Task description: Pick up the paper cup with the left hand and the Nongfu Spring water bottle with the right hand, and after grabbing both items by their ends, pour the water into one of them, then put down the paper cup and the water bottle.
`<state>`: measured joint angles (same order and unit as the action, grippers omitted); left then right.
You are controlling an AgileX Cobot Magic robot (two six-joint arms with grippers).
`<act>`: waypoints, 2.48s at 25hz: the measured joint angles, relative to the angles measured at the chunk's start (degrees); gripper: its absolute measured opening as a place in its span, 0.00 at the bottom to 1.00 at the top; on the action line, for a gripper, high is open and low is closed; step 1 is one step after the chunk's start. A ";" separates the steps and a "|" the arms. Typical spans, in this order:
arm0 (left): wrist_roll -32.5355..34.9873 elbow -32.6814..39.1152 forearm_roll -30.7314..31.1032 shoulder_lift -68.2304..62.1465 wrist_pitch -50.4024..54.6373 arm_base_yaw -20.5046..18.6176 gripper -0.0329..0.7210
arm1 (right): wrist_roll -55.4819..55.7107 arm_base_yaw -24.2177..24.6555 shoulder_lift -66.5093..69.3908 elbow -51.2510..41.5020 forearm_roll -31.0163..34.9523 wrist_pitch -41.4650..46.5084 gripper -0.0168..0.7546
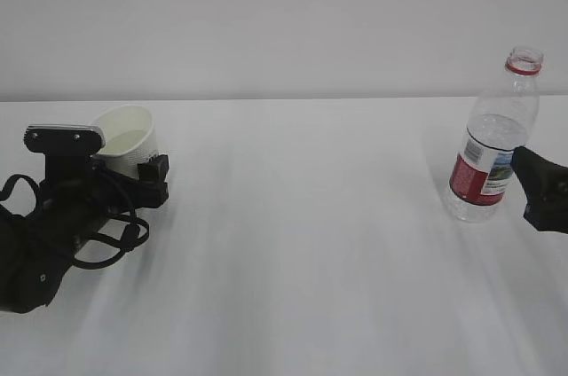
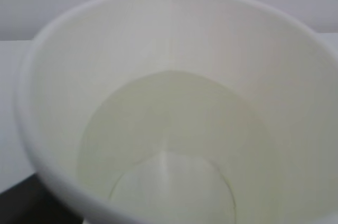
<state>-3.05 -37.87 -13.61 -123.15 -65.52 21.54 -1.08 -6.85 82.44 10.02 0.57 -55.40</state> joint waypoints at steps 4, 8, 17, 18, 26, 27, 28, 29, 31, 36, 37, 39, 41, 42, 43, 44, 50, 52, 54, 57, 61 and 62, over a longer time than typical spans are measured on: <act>0.00 0.00 0.00 0.01 0.00 0.00 0.96 | 0.00 0.00 0.00 0.00 0.00 0.00 0.79; 0.00 0.00 0.00 0.01 0.00 0.00 0.96 | 0.00 0.00 0.00 0.00 0.00 0.00 0.79; 0.00 5.58 0.00 1.01 -0.10 0.30 0.95 | 0.00 0.00 0.00 0.00 -0.57 1.21 0.79; 0.00 6.29 0.00 1.46 -0.21 0.30 0.95 | 0.00 0.00 0.00 0.00 -1.11 1.50 0.79; 0.00 12.01 0.00 4.52 -0.32 0.30 0.93 | 2.29 0.00 0.00 0.00 -3.73 3.20 0.79; 0.00 12.84 0.00 5.24 -0.32 0.30 0.93 | 2.76 0.00 -0.11 0.00 -3.90 3.46 0.79; 0.00 13.61 0.00 6.00 -0.32 0.30 0.93 | 3.25 0.00 -0.22 0.00 -4.05 3.61 0.79; 0.00 14.22 0.00 6.74 -0.32 0.30 0.92 | 3.83 0.00 -0.57 0.00 -4.15 4.00 0.79; 0.00 15.65 0.59 7.94 -0.32 0.30 0.91 | 4.85 0.00 -2.27 0.00 -4.23 4.14 0.79; 0.00 17.56 2.71 11.53 -0.32 0.30 0.88 | 5.57 0.00 -8.51 0.20 -3.68 7.45 0.79; 0.00 17.69 2.72 12.37 -0.32 0.30 0.88 | 5.57 0.00 -10.02 0.62 -3.16 9.33 0.79; 0.00 17.69 2.85 14.63 -0.32 0.30 0.87 | 5.01 0.00 -12.78 2.12 -2.14 13.66 0.79; 0.00 17.69 2.85 16.98 -0.32 0.30 0.86 | 3.96 0.00 -14.88 3.65 -1.65 17.40 0.79; 0.00 17.69 2.85 18.28 -0.32 0.30 0.86 | 3.73 0.00 -15.85 4.52 -1.54 19.20 0.79; 0.00 17.69 2.85 19.58 -0.32 0.30 0.86 | 3.61 0.00 -16.60 5.28 -1.54 20.98 0.79; 0.00 17.78 2.85 20.87 -0.32 0.30 0.85 | 3.49 0.00 -17.41 6.14 -1.54 22.26 0.79; 0.00 18.01 2.85 28.54 -0.32 0.30 0.83 | 3.27 0.00 -22.24 11.74 -1.54 31.28 0.79; 0.00 18.01 2.85 31.12 -0.32 0.30 0.83 | 3.27 0.00 -24.04 13.39 -1.44 33.94 0.79; 0.00 18.10 2.85 33.78 -0.32 0.30 0.83 | 3.27 0.00 -25.53 14.94 -1.45 36.78 0.79; 0.00 18.24 2.85 37.32 -0.13 0.30 0.83 | 3.16 0.00 -27.53 16.93 -1.45 39.56 0.79; 0.00 18.27 2.85 42.98 5.41 0.30 0.82 | 2.96 0.00 -30.33 18.60 -1.45 42.71 0.79; 0.00 18.36 2.85 44.89 7.61 0.30 0.82 | 2.91 0.00 -31.17 19.08 -1.45 43.65 0.79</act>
<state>-3.05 -19.51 -10.76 -78.26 -57.91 21.84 1.84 -6.85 51.28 29.10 -0.88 -11.75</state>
